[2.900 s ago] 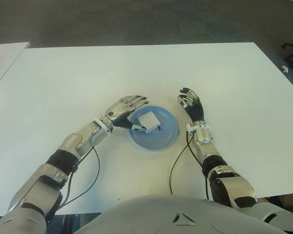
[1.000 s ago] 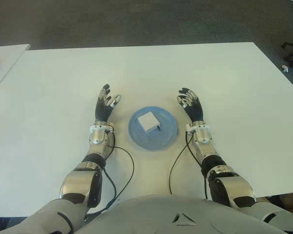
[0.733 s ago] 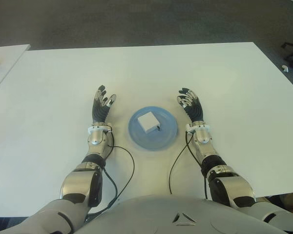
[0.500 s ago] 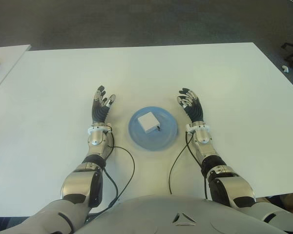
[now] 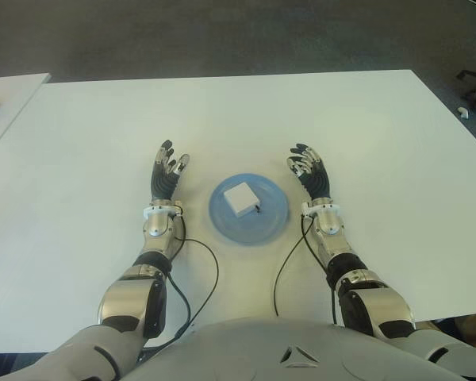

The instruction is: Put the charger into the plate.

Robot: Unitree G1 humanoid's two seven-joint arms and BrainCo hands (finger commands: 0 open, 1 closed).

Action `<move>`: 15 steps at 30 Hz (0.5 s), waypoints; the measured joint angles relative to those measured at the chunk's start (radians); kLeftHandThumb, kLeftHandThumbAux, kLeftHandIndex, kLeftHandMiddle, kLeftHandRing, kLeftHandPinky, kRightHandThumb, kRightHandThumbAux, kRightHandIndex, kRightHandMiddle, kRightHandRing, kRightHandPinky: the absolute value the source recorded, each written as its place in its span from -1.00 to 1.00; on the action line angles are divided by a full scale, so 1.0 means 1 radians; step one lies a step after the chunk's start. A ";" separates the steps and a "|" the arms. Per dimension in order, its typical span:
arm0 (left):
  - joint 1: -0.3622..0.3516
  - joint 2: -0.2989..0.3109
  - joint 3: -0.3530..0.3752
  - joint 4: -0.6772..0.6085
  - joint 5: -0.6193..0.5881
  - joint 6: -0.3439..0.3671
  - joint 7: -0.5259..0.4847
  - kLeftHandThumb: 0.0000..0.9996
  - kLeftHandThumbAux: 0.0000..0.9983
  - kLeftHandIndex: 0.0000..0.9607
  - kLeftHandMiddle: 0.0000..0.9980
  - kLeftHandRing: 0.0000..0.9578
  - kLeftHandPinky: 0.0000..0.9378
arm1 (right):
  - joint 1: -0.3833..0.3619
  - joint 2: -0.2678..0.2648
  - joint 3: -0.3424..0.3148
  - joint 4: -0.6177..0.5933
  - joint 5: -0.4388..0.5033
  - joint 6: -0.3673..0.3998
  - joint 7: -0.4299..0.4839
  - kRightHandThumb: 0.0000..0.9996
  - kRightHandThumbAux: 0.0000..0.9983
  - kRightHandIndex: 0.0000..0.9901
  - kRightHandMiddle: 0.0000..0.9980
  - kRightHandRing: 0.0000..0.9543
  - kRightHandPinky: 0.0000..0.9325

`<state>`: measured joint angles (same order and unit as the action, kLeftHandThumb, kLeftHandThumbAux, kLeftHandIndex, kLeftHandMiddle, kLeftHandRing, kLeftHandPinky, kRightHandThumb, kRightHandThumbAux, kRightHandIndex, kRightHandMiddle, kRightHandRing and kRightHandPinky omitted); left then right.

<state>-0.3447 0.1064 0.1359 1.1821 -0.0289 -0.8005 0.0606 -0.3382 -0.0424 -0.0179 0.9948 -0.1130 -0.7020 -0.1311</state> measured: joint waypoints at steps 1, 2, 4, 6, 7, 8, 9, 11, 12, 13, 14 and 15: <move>0.000 0.001 -0.002 0.000 0.003 0.005 0.000 -1.00 0.01 -1.00 -1.00 -1.00 -1.00 | 0.001 0.001 0.000 0.000 0.000 0.000 0.000 0.12 0.24 -0.63 -0.43 -0.36 -0.26; -0.001 0.002 -0.003 0.000 0.009 0.010 0.000 -1.00 0.01 -1.00 -1.00 -1.00 -1.00 | 0.001 0.001 0.000 0.000 0.000 0.000 -0.001 0.13 0.24 -0.63 -0.43 -0.36 -0.26; -0.003 0.004 -0.006 0.000 0.014 0.022 0.000 -0.99 0.00 -1.00 -1.00 -1.00 -1.00 | 0.002 0.002 0.000 0.000 0.000 0.000 -0.003 0.16 0.23 -0.63 -0.43 -0.35 -0.26; -0.008 0.007 -0.012 0.000 0.021 0.039 0.000 -0.99 -0.02 -1.00 -1.00 -1.00 -1.00 | 0.002 0.002 0.000 0.000 0.000 0.000 -0.005 0.18 0.23 -0.63 -0.42 -0.34 -0.24; -0.010 0.009 -0.017 -0.001 0.025 0.049 0.000 -0.99 -0.04 -1.00 -1.00 -1.00 -1.00 | 0.002 0.002 0.000 -0.001 0.000 0.000 -0.006 0.19 0.23 -0.63 -0.42 -0.34 -0.23; -0.013 0.011 -0.021 -0.001 0.029 0.058 0.000 -0.99 -0.04 -1.00 -1.00 -1.00 -1.00 | 0.003 0.002 0.000 -0.001 0.000 0.000 -0.007 0.19 0.22 -0.63 -0.42 -0.34 -0.23; -0.017 0.014 -0.026 -0.001 0.032 0.072 -0.001 -1.00 -0.06 -1.00 -1.00 -1.00 -1.00 | 0.003 0.002 0.000 -0.002 0.000 0.000 -0.008 0.18 0.22 -0.63 -0.42 -0.33 -0.22; -0.024 0.019 -0.033 -0.001 0.040 0.099 -0.001 -1.00 -0.08 -1.00 -1.00 -1.00 -1.00 | 0.003 0.002 0.000 -0.003 -0.001 0.000 -0.010 0.18 0.22 -0.63 -0.43 -0.33 -0.22; -0.028 0.021 -0.035 -0.001 0.044 0.112 -0.001 -1.00 -0.09 -1.00 -1.00 -1.00 -1.00 | 0.004 0.002 0.000 -0.004 -0.001 0.000 -0.011 0.15 0.22 -0.64 -0.43 -0.33 -0.21; -0.031 0.023 -0.037 -0.001 0.047 0.123 -0.001 -1.00 -0.10 -1.00 -1.00 -1.00 -1.00 | 0.004 0.002 0.000 -0.004 -0.001 0.000 -0.011 0.14 0.22 -0.64 -0.43 -0.33 -0.21; -0.033 0.025 -0.039 -0.001 0.050 0.133 -0.001 -0.99 -0.11 -1.00 -1.00 -1.00 -1.00 | 0.004 0.002 0.001 -0.004 -0.001 0.000 -0.012 0.13 0.22 -0.64 -0.43 -0.33 -0.22; -0.034 0.027 -0.041 -0.001 0.051 0.139 -0.001 -0.99 -0.12 -1.00 -1.00 -1.00 -1.00 | 0.004 0.002 0.001 -0.004 -0.001 0.000 -0.013 0.12 0.22 -0.64 -0.43 -0.33 -0.22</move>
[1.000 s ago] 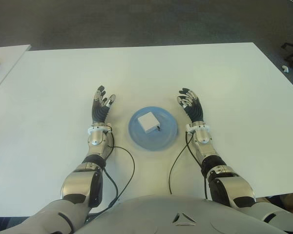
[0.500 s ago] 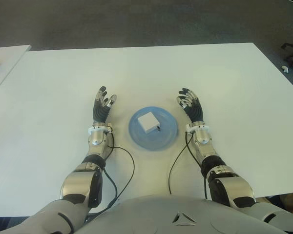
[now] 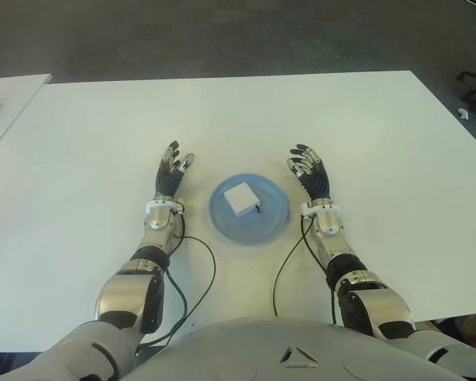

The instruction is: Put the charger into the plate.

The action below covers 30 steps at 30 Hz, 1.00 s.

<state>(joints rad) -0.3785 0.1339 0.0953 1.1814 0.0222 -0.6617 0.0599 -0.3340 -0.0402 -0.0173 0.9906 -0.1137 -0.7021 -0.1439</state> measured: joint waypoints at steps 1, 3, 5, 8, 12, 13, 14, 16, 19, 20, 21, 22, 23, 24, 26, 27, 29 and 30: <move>0.000 0.002 -0.002 0.000 0.001 0.004 0.000 -0.99 -0.13 -1.00 -1.00 -1.00 -1.00 | 0.000 0.000 0.000 0.000 0.000 0.000 -0.001 0.12 0.22 -0.64 -0.44 -0.34 -0.23; 0.000 0.006 -0.007 -0.001 0.006 0.005 0.000 -0.99 -0.15 -1.00 -1.00 -1.00 -1.00 | 0.001 0.000 0.000 0.000 0.000 0.000 -0.002 0.11 0.23 -0.65 -0.44 -0.34 -0.24; 0.003 0.008 -0.017 -0.005 0.011 0.005 0.000 -0.99 -0.15 -1.00 -1.00 -1.00 -0.99 | 0.001 0.000 0.000 0.000 0.000 0.001 -0.004 0.08 0.23 -0.65 -0.45 -0.35 -0.26; 0.008 0.012 -0.030 -0.014 0.016 0.005 0.000 -0.99 -0.15 -1.00 -1.00 -1.00 -0.96 | 0.002 0.000 0.001 0.000 0.000 0.004 -0.005 0.05 0.24 -0.65 -0.45 -0.36 -0.29; 0.013 0.014 -0.037 -0.025 0.017 0.011 0.001 -1.00 -0.15 -1.00 -1.00 -1.00 -0.93 | 0.002 0.000 0.001 0.000 0.000 0.005 -0.005 0.11 0.25 -0.63 -0.43 -0.35 -0.28; 0.014 0.015 -0.038 -0.029 0.017 0.013 0.001 -1.00 -0.15 -1.00 -1.00 -1.00 -0.93 | 0.002 0.000 0.001 0.000 0.000 0.005 -0.005 0.12 0.25 -0.63 -0.43 -0.35 -0.27; 0.016 0.015 -0.038 -0.032 0.017 0.016 0.001 -1.00 -0.16 -1.00 -1.00 -1.00 -0.92 | 0.002 0.000 0.001 0.000 0.000 0.005 -0.005 0.13 0.25 -0.63 -0.43 -0.35 -0.27; 0.018 0.015 -0.040 -0.038 0.017 0.020 0.002 -1.00 -0.16 -1.00 -0.98 -0.97 -0.89 | 0.002 0.001 0.001 -0.001 0.000 0.005 -0.005 0.15 0.24 -0.63 -0.42 -0.35 -0.27; 0.030 0.016 -0.044 -0.058 0.019 0.029 0.010 -1.00 -0.16 -1.00 -0.94 -0.92 -0.86 | 0.002 0.001 0.000 -0.001 0.000 0.005 -0.004 0.18 0.24 -0.63 -0.42 -0.35 -0.27; 0.035 0.016 -0.046 -0.068 0.021 0.033 0.014 -1.00 -0.16 -1.00 -0.93 -0.92 -0.86 | 0.002 0.002 0.000 -0.002 0.000 0.005 -0.004 0.18 0.24 -0.63 -0.42 -0.35 -0.28; 0.041 0.017 -0.049 -0.078 0.023 0.037 0.017 -1.00 -0.15 -1.00 -0.92 -0.90 -0.86 | 0.002 0.002 0.000 -0.002 0.001 0.005 -0.004 0.18 0.24 -0.63 -0.42 -0.35 -0.27; 0.045 0.018 -0.051 -0.085 0.024 0.037 0.019 -1.00 -0.15 -1.00 -0.91 -0.89 -0.86 | 0.002 0.003 0.000 -0.003 0.001 0.005 -0.004 0.18 0.24 -0.63 -0.42 -0.35 -0.28; 0.049 0.019 -0.053 -0.090 0.026 0.038 0.020 -1.00 -0.14 -1.00 -0.90 -0.88 -0.86 | 0.002 0.003 0.000 -0.004 0.001 0.005 -0.004 0.18 0.23 -0.63 -0.42 -0.35 -0.27; 0.053 0.019 -0.055 -0.096 0.027 0.038 0.020 -1.00 -0.14 -1.00 -0.87 -0.86 -0.86 | 0.002 0.003 0.000 -0.004 0.001 0.005 -0.004 0.18 0.23 -0.63 -0.43 -0.35 -0.27; 0.062 0.021 -0.056 -0.106 0.027 0.037 0.020 -1.00 -0.12 -1.00 -0.85 -0.84 -0.85 | 0.002 0.004 0.000 -0.006 0.001 0.005 -0.004 0.17 0.23 -0.64 -0.43 -0.35 -0.26; 0.066 0.022 -0.056 -0.110 0.027 0.037 0.020 -1.00 -0.11 -1.00 -0.84 -0.83 -0.85 | 0.002 0.005 0.000 -0.006 0.001 0.005 -0.003 0.17 0.23 -0.64 -0.44 -0.35 -0.25; 0.071 0.024 -0.056 -0.117 0.027 0.037 0.020 -1.00 -0.09 -1.00 -0.82 -0.82 -0.85 | 0.002 0.006 0.000 -0.006 0.001 0.005 -0.002 0.18 0.23 -0.64 -0.44 -0.35 -0.22; 0.074 0.025 -0.056 -0.119 0.027 0.037 0.020 -1.00 -0.06 -1.00 -0.81 -0.80 -0.83 | 0.002 0.007 0.000 -0.006 0.001 0.005 -0.001 0.19 0.22 -0.64 -0.45 -0.35 -0.22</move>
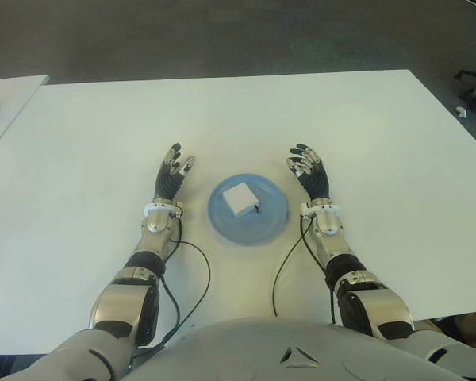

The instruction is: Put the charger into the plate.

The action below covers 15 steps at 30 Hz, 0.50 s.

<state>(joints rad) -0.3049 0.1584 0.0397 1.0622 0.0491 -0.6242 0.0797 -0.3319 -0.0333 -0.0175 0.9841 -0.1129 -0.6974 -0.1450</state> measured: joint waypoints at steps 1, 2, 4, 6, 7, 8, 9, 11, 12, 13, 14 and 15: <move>0.002 0.000 0.000 -0.002 0.000 0.000 0.000 -1.00 -0.04 -1.00 -0.79 -0.79 -0.82 | 0.000 0.000 0.000 0.000 0.000 0.000 0.000 0.20 0.22 -0.64 -0.45 -0.35 -0.21; 0.003 0.000 0.000 -0.004 0.000 0.000 0.000 -1.00 -0.03 -1.00 -0.79 -0.79 -0.82 | 0.000 0.000 0.000 0.000 0.000 0.000 0.000 0.20 0.22 -0.65 -0.45 -0.35 -0.21; 0.006 0.001 0.000 -0.008 -0.001 0.000 0.000 -1.00 0.00 -1.00 -0.78 -0.77 -0.80 | 0.000 0.000 0.000 0.000 0.000 0.000 0.000 0.21 0.22 -0.65 -0.45 -0.35 -0.22; 0.009 0.001 0.001 -0.013 -0.001 0.000 0.000 -1.00 0.02 -1.00 -0.77 -0.76 -0.78 | 0.001 0.000 0.000 0.000 0.000 0.000 0.000 0.20 0.22 -0.65 -0.45 -0.35 -0.23; 0.011 0.001 0.001 -0.016 -0.001 0.000 0.000 -1.00 0.02 -1.00 -0.76 -0.76 -0.78 | 0.001 0.000 0.000 -0.001 0.000 0.000 0.000 0.20 0.22 -0.66 -0.45 -0.35 -0.23; 0.013 0.001 0.002 -0.019 -0.001 0.000 0.000 -1.00 0.03 -1.00 -0.76 -0.75 -0.77 | 0.001 0.000 0.000 -0.002 0.000 0.000 0.000 0.19 0.22 -0.66 -0.45 -0.35 -0.22; 0.016 0.001 0.002 -0.023 -0.001 0.000 0.000 -1.00 0.04 -1.00 -0.75 -0.74 -0.77 | 0.001 0.000 0.000 -0.002 0.000 0.000 0.000 0.18 0.22 -0.66 -0.45 -0.35 -0.22; 0.019 0.001 0.003 -0.028 -0.002 -0.001 0.000 -1.00 0.04 -1.00 -0.75 -0.73 -0.76 | 0.001 0.000 0.000 -0.003 0.000 0.000 0.000 0.17 0.22 -0.67 -0.46 -0.35 -0.20; 0.021 0.002 0.003 -0.030 -0.002 -0.001 0.000 -1.00 0.04 -1.00 -0.75 -0.73 -0.76 | 0.001 0.000 0.000 -0.003 0.000 0.000 0.000 0.16 0.21 -0.67 -0.46 -0.34 -0.19; 0.022 0.002 0.003 -0.032 -0.002 -0.001 -0.001 -1.00 0.04 -1.00 -0.75 -0.73 -0.75 | 0.002 0.000 0.000 -0.003 0.000 0.000 -0.001 0.16 0.21 -0.67 -0.46 -0.34 -0.19; 0.024 0.002 0.004 -0.034 -0.003 -0.001 -0.001 -1.00 0.03 -1.00 -0.74 -0.72 -0.74 | 0.002 0.000 0.000 -0.004 0.000 0.000 -0.001 0.15 0.21 -0.67 -0.46 -0.34 -0.20; 0.025 0.002 0.004 -0.036 -0.003 -0.002 -0.001 -1.00 0.03 -1.00 -0.73 -0.71 -0.74 | 0.002 0.000 0.000 -0.004 0.000 0.000 -0.001 0.15 0.21 -0.67 -0.46 -0.34 -0.20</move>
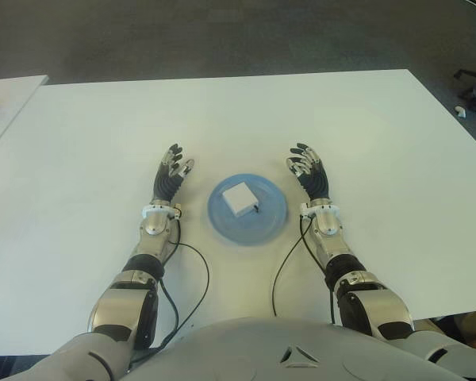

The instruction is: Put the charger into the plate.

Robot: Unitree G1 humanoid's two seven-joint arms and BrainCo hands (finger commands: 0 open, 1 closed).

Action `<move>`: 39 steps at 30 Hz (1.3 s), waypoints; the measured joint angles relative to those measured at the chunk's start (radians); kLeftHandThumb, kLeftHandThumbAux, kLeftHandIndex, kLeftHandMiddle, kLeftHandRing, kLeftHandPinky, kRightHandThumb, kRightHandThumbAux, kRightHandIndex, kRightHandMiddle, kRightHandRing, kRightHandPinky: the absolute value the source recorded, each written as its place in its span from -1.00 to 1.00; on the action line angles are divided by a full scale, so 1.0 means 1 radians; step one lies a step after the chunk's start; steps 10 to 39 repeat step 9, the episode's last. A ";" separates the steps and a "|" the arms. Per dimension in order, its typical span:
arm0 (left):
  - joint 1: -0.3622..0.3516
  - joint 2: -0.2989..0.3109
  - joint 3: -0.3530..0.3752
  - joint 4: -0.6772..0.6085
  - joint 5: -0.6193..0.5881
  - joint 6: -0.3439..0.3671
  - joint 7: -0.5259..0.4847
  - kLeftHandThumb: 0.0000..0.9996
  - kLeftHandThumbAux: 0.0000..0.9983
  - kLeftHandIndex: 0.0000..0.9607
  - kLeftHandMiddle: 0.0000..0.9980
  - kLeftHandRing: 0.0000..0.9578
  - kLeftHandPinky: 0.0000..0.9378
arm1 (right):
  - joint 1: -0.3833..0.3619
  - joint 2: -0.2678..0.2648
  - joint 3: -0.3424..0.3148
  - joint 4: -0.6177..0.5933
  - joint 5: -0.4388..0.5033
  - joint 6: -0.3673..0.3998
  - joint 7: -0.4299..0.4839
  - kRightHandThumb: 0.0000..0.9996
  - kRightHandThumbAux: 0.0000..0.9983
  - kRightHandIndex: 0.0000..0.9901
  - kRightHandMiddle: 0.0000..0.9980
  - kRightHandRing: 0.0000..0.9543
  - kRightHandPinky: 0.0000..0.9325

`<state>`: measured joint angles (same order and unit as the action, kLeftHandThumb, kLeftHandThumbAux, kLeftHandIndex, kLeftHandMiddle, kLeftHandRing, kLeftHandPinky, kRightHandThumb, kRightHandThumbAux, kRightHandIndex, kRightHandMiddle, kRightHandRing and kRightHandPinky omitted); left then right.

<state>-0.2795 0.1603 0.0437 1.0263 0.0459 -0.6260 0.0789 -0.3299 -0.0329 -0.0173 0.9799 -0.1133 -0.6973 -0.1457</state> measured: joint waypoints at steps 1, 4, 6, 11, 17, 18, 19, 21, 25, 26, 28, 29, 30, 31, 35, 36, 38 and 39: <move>0.002 0.000 0.000 -0.002 0.000 0.000 0.000 -1.00 0.03 -1.00 -0.72 -0.71 -0.73 | 0.000 0.000 0.000 -0.001 0.000 0.000 0.000 0.15 0.22 -0.67 -0.46 -0.34 -0.20; 0.008 0.001 0.002 -0.008 -0.002 -0.006 0.000 -0.98 0.02 -1.00 -0.71 -0.69 -0.72 | 0.001 0.000 0.000 -0.002 0.000 0.000 0.000 0.14 0.21 -0.67 -0.46 -0.34 -0.19; 0.013 0.001 0.004 -0.011 -0.005 -0.013 0.000 -0.96 0.02 -1.00 -0.70 -0.69 -0.71 | 0.001 0.000 0.000 -0.004 0.000 0.000 0.000 0.14 0.21 -0.66 -0.46 -0.34 -0.20; 0.024 0.001 0.007 -0.021 -0.008 -0.029 0.000 -0.92 0.03 -0.98 -0.69 -0.68 -0.69 | 0.002 0.000 0.000 -0.005 0.000 0.000 0.001 0.15 0.21 -0.66 -0.45 -0.34 -0.24; 0.024 0.001 0.007 -0.021 -0.008 -0.029 0.000 -0.92 0.03 -0.98 -0.69 -0.68 -0.69 | 0.002 0.000 0.000 -0.005 0.000 0.000 0.001 0.15 0.21 -0.66 -0.45 -0.34 -0.24; 0.024 0.001 0.007 -0.021 -0.008 -0.029 0.000 -0.92 0.03 -0.98 -0.69 -0.68 -0.69 | 0.002 0.000 0.000 -0.005 0.000 0.000 0.001 0.15 0.21 -0.66 -0.45 -0.34 -0.24; 0.024 0.001 0.007 -0.021 -0.008 -0.029 0.000 -0.92 0.03 -0.98 -0.69 -0.68 -0.69 | 0.002 0.000 0.000 -0.005 0.000 0.000 0.001 0.15 0.21 -0.66 -0.45 -0.34 -0.24; 0.024 0.001 0.007 -0.021 -0.008 -0.029 0.000 -0.92 0.03 -0.98 -0.69 -0.68 -0.69 | 0.002 0.000 0.000 -0.005 0.000 0.000 0.001 0.15 0.21 -0.66 -0.45 -0.34 -0.24; 0.024 0.001 0.007 -0.021 -0.008 -0.029 0.000 -0.92 0.03 -0.98 -0.69 -0.68 -0.69 | 0.002 0.000 0.000 -0.005 0.000 0.000 0.001 0.15 0.21 -0.66 -0.45 -0.34 -0.24; 0.024 0.001 0.007 -0.021 -0.008 -0.029 0.000 -0.92 0.03 -0.98 -0.69 -0.68 -0.69 | 0.002 0.000 0.000 -0.005 0.000 0.000 0.001 0.15 0.21 -0.66 -0.45 -0.34 -0.24; 0.024 0.001 0.007 -0.021 -0.008 -0.029 0.000 -0.92 0.03 -0.98 -0.69 -0.68 -0.69 | 0.002 0.000 0.000 -0.005 0.000 0.000 0.001 0.15 0.21 -0.66 -0.45 -0.34 -0.24; 0.024 0.001 0.007 -0.021 -0.008 -0.029 0.000 -0.92 0.03 -0.98 -0.69 -0.68 -0.69 | 0.002 0.000 0.000 -0.005 0.000 0.000 0.001 0.15 0.21 -0.66 -0.45 -0.34 -0.24; 0.024 0.001 0.007 -0.021 -0.008 -0.029 0.000 -0.92 0.03 -0.98 -0.69 -0.68 -0.69 | 0.002 0.000 0.000 -0.005 0.000 0.000 0.001 0.15 0.21 -0.66 -0.45 -0.34 -0.24; 0.024 0.001 0.007 -0.021 -0.008 -0.029 0.000 -0.92 0.03 -0.98 -0.69 -0.68 -0.69 | 0.002 0.000 0.000 -0.005 0.000 0.000 0.001 0.15 0.21 -0.66 -0.45 -0.34 -0.24; 0.024 0.001 0.007 -0.021 -0.008 -0.029 0.000 -0.92 0.03 -0.98 -0.69 -0.68 -0.69 | 0.002 0.000 0.000 -0.005 0.000 0.000 0.001 0.15 0.21 -0.66 -0.45 -0.34 -0.24; 0.024 0.001 0.007 -0.021 -0.008 -0.029 0.000 -0.92 0.03 -0.98 -0.69 -0.68 -0.69 | 0.002 0.000 0.000 -0.005 0.000 0.000 0.001 0.15 0.21 -0.66 -0.45 -0.34 -0.24; 0.024 0.001 0.007 -0.021 -0.008 -0.029 0.000 -0.92 0.03 -0.98 -0.69 -0.68 -0.69 | 0.002 0.000 0.000 -0.005 0.000 0.000 0.001 0.15 0.21 -0.66 -0.45 -0.34 -0.24; 0.024 0.001 0.007 -0.021 -0.008 -0.029 0.000 -0.92 0.03 -0.98 -0.69 -0.68 -0.69 | 0.002 0.000 0.000 -0.005 0.000 0.000 0.001 0.15 0.21 -0.66 -0.45 -0.34 -0.24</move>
